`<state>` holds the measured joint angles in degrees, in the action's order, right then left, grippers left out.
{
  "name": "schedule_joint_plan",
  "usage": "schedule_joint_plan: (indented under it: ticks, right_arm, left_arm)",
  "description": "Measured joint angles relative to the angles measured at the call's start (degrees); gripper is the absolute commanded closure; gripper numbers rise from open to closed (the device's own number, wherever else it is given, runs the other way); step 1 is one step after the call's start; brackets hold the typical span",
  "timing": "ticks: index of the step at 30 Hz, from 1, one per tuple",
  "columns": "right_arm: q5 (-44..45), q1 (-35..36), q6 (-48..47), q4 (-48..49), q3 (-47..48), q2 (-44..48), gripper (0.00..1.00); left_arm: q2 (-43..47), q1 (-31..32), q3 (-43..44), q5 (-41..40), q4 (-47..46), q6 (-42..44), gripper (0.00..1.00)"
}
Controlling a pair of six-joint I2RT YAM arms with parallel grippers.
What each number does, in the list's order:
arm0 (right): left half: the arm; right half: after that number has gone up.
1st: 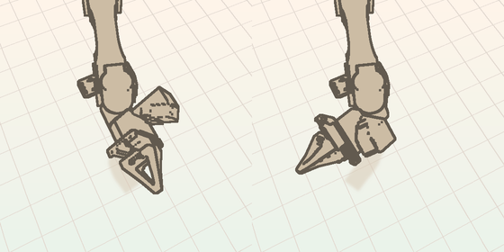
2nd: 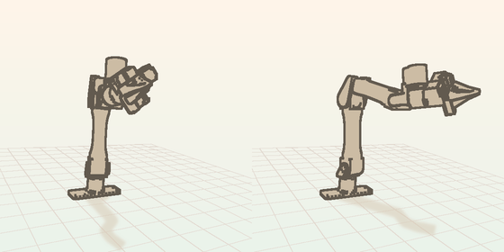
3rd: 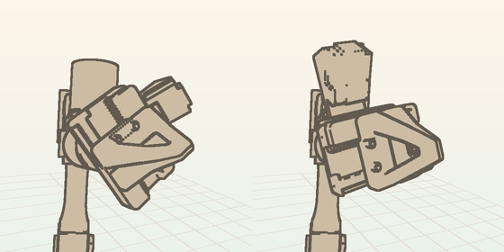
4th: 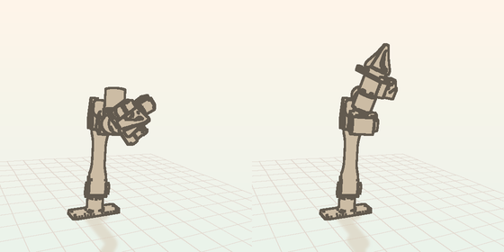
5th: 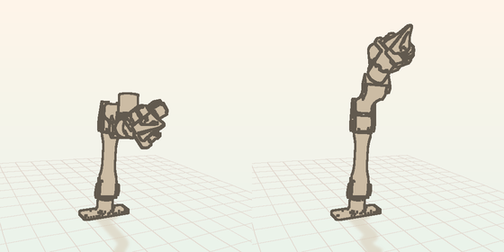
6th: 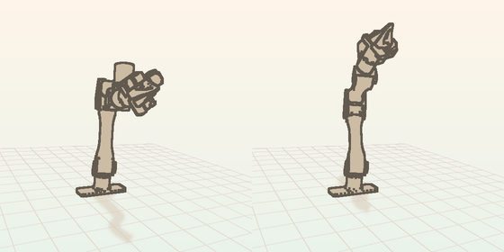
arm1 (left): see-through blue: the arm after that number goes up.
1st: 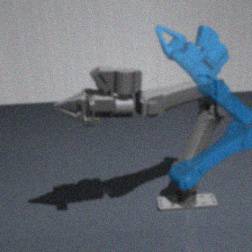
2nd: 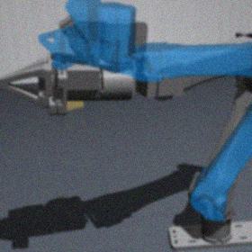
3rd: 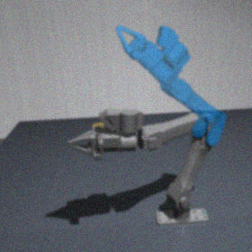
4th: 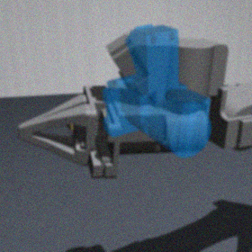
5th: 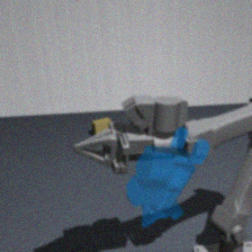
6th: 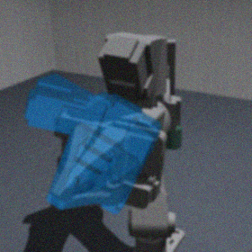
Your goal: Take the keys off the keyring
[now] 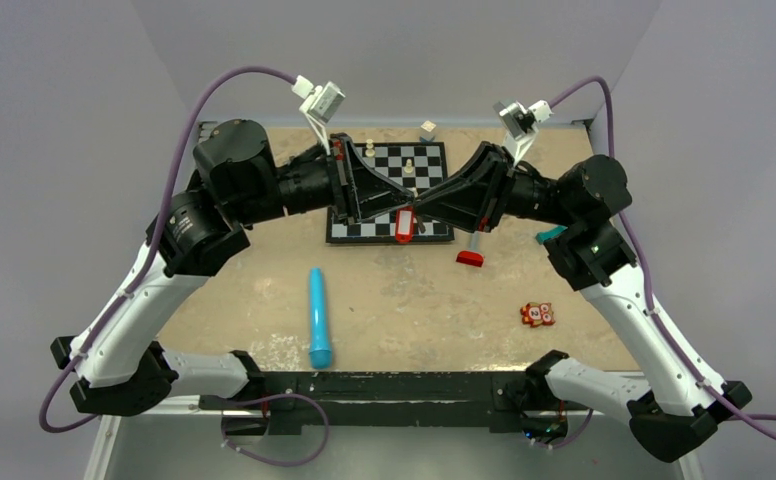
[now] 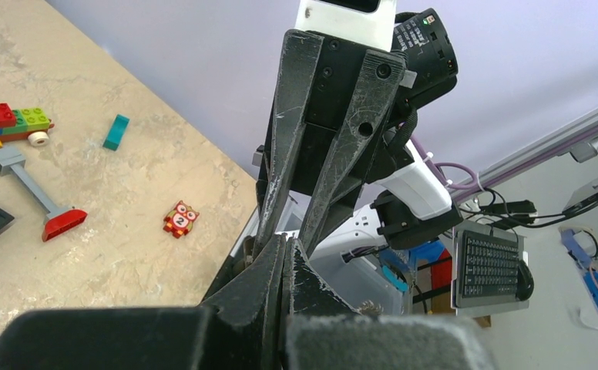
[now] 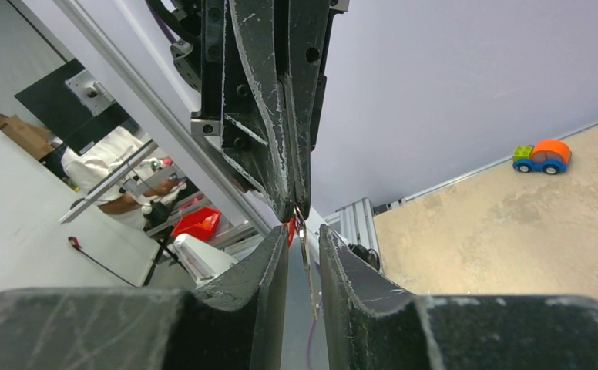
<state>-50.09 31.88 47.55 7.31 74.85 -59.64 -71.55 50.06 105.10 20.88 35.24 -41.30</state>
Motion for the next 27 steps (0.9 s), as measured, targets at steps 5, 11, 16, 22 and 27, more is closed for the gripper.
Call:
schedule_joint_plan:
  ticks: [5, 11, 16, 22, 27]
  right_arm:
    - [0.04, 0.0, 0.02, 0.02, 0.0, 0.0, 0.81]
    - [0.04, 0.0, 0.07, 0.04, 0.0, 0.0, 0.91]
    - [0.02, 0.0, 0.2, 0.09, 0.0, 0.02, 1.0]
    - [-0.02, 0.0, 0.24, -0.07, 0.0, 0.02, 1.0]
    - [0.04, 0.0, -0.24, -0.72, -0.09, 0.02, 1.0]
  left_arm:
    - [0.02, 0.0, 0.0, 0.15, -0.04, -0.04, 1.0]
    - [0.02, 0.0, 0.0, 0.15, -0.04, -0.07, 1.0]
    - [0.11, 0.0, -0.09, 0.15, -0.07, -0.07, 1.0]
    - [0.22, 0.0, -0.17, 0.07, 0.39, 0.52, 0.82]
    - [0.22, 0.0, 2.1, -0.61, 6.23, 4.02, 0.39]
